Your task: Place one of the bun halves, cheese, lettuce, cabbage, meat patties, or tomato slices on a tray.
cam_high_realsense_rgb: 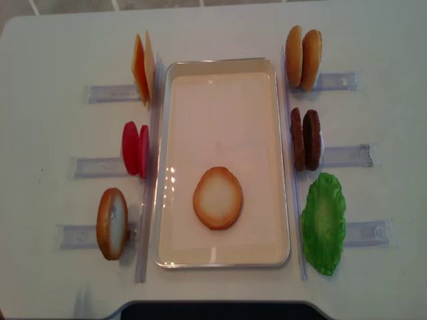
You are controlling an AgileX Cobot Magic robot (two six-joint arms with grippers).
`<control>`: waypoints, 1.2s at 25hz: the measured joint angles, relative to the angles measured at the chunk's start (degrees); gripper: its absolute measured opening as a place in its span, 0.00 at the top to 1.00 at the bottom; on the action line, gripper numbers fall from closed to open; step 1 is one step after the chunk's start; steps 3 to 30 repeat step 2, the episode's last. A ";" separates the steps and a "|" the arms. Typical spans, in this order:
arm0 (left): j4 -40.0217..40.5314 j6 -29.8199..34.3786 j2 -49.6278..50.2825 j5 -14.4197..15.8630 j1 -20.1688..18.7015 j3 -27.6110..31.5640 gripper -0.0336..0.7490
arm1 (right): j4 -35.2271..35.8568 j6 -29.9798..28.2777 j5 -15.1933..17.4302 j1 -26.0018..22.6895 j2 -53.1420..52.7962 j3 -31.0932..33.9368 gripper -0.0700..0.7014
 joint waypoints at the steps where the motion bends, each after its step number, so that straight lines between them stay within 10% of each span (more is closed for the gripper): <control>1: 0.00 0.00 0.00 0.00 0.00 0.00 0.86 | 0.00 0.00 0.00 0.00 0.00 0.00 0.22; 30: 0.00 0.00 0.00 0.00 0.00 0.00 0.86 | 0.00 0.00 0.00 0.00 0.00 0.00 0.22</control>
